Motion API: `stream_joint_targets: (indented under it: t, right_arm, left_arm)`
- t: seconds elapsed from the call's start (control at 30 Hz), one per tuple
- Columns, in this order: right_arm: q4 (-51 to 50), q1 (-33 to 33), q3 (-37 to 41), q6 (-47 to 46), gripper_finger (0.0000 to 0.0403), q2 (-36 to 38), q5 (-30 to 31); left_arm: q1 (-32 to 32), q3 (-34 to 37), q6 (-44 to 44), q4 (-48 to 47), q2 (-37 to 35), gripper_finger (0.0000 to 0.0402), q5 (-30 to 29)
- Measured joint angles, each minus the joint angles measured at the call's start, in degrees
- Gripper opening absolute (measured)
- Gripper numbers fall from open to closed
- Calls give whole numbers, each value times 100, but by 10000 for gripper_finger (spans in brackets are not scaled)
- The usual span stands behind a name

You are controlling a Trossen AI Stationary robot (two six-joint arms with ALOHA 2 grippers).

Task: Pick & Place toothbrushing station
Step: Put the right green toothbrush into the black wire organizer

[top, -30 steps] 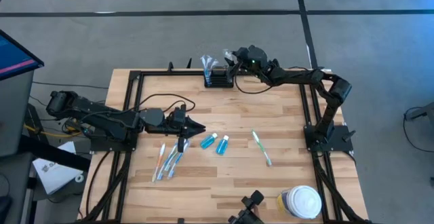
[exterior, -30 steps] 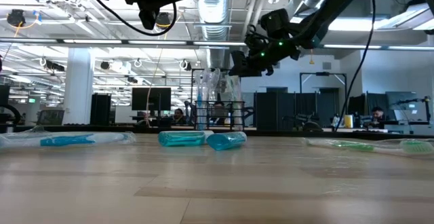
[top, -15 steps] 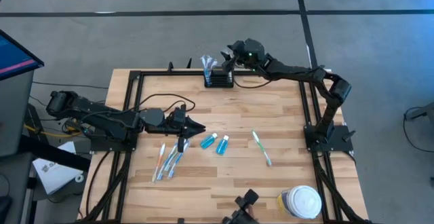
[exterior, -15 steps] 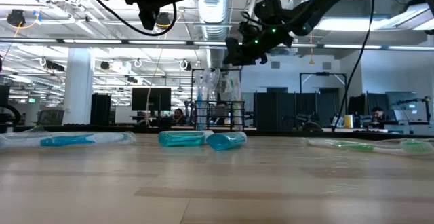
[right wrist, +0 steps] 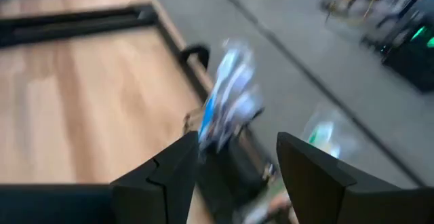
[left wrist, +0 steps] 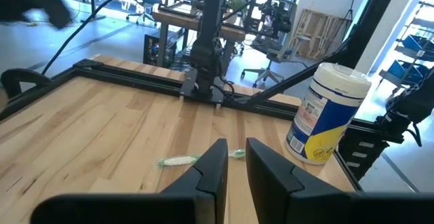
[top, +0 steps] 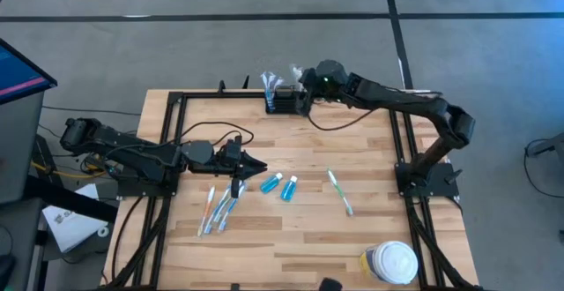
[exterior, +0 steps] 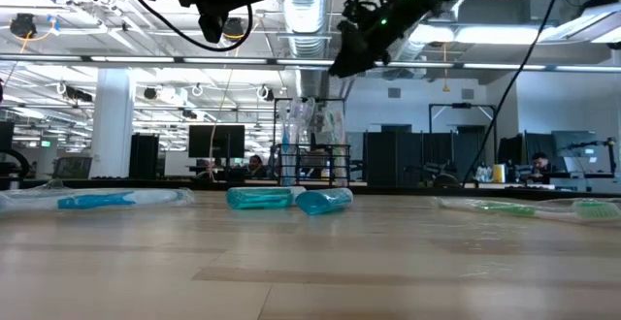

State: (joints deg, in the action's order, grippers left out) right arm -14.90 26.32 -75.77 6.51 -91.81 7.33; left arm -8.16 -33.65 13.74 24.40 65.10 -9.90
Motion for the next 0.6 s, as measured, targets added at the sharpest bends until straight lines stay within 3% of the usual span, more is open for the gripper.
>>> stream_joint_targets:
  t: [0.27, 0.6]
  right_arm:
    - [-2151, -503, 0, -603, 181, 445, -2]
    - [-4465, -1525, 7, -2277, 170, 483, -10]
  left_arm:
    - [0, 2, 0, 2, 0, 49, 3]
    - [0, 2, 1, 2, 0, 49, 20]
